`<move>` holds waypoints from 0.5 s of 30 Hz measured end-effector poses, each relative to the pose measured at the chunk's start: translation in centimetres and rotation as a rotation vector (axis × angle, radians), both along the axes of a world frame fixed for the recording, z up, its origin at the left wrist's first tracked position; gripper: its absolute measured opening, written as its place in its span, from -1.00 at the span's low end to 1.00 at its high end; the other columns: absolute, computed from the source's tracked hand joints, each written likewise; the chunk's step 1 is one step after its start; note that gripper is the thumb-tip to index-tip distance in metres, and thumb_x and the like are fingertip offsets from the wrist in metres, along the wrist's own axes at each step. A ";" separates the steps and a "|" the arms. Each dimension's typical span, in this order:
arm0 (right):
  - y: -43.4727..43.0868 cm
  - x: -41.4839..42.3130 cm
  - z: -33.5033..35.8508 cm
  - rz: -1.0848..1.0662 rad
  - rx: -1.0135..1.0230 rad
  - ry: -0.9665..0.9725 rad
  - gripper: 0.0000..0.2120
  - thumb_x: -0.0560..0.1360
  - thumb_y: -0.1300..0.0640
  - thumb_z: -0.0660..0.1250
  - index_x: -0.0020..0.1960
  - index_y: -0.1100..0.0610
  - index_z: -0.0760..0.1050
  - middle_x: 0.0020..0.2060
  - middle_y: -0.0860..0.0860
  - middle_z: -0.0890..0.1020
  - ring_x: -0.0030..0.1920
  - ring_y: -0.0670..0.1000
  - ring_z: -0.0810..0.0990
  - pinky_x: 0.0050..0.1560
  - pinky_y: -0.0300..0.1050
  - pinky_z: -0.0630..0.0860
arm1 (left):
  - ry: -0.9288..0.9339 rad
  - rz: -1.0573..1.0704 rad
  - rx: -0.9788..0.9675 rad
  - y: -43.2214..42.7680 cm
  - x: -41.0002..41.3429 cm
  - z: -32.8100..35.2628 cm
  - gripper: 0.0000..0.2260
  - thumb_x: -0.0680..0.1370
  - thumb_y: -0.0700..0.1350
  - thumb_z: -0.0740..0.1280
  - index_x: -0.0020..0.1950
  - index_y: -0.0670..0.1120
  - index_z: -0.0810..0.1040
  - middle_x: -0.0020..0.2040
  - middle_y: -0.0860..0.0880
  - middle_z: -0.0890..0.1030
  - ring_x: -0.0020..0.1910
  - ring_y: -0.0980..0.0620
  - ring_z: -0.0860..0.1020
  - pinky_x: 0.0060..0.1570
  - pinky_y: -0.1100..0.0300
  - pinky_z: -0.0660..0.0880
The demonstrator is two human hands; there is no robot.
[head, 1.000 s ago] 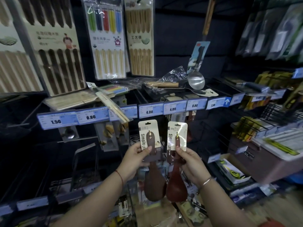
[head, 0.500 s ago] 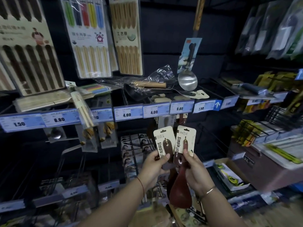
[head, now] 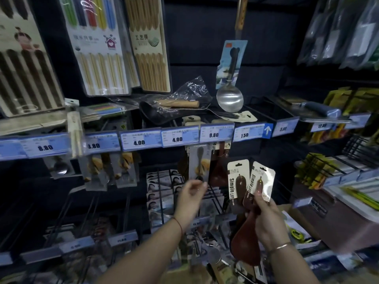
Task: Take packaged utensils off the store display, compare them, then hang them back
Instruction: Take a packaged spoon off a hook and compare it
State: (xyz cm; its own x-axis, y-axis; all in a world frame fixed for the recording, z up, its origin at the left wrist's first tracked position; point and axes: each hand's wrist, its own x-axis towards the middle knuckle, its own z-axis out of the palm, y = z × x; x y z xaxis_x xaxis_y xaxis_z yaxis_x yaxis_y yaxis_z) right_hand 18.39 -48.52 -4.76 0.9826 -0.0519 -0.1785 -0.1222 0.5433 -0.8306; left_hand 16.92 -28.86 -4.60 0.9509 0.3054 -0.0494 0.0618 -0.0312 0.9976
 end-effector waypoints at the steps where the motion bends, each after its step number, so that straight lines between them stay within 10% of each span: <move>1: -0.3 0.4 0.0 -0.013 -0.007 0.001 -0.91 0.59 0.12 0.28 0.06 0.02 0.55 -0.21 -0.07 0.73 -0.29 -0.11 0.68 -0.37 -0.20 0.53 | -0.012 0.102 0.027 0.6 0.9 -0.4 -0.72 0.51 0.03 0.38 0.16 -0.05 0.48 0.17 -0.08 0.56 0.16 -0.07 0.56 0.15 0.04 0.54; 5: -0.8 1.7 -0.1 -0.032 -0.018 -0.004 -0.94 0.59 0.07 0.30 0.01 -0.01 0.54 -0.22 -0.08 0.70 -0.33 -0.12 0.66 -0.37 -0.18 0.47 | 0.057 0.238 0.140 2.1 4.6 -1.1 -0.50 0.49 -0.02 0.43 0.34 -0.07 0.33 0.25 -0.21 0.45 0.20 -0.21 0.50 0.21 -0.14 0.50; 10: -1.6 2.3 0.2 -0.008 -0.007 -0.015 -0.89 0.58 -0.01 0.30 0.05 -0.03 0.57 -0.21 -0.13 0.74 -0.27 -0.15 0.70 -0.26 -0.13 0.46 | -0.087 0.244 0.192 2.4 6.1 -1.8 -0.77 0.49 -0.12 0.43 -0.27 -0.02 0.40 -0.19 -0.12 0.49 -0.12 -0.11 0.50 -0.06 -0.04 0.47; 15: -1.5 2.2 0.6 -0.040 -0.018 -0.016 -0.93 0.59 0.07 0.29 0.01 0.01 0.55 -0.30 -0.14 0.72 -0.32 -0.16 0.68 -0.38 -0.21 0.52 | -0.135 0.110 0.227 2.9 5.0 -2.5 -0.76 0.55 -0.13 0.35 -0.27 -0.05 0.36 -0.29 -0.08 0.42 -0.24 -0.05 0.44 -0.16 0.12 0.38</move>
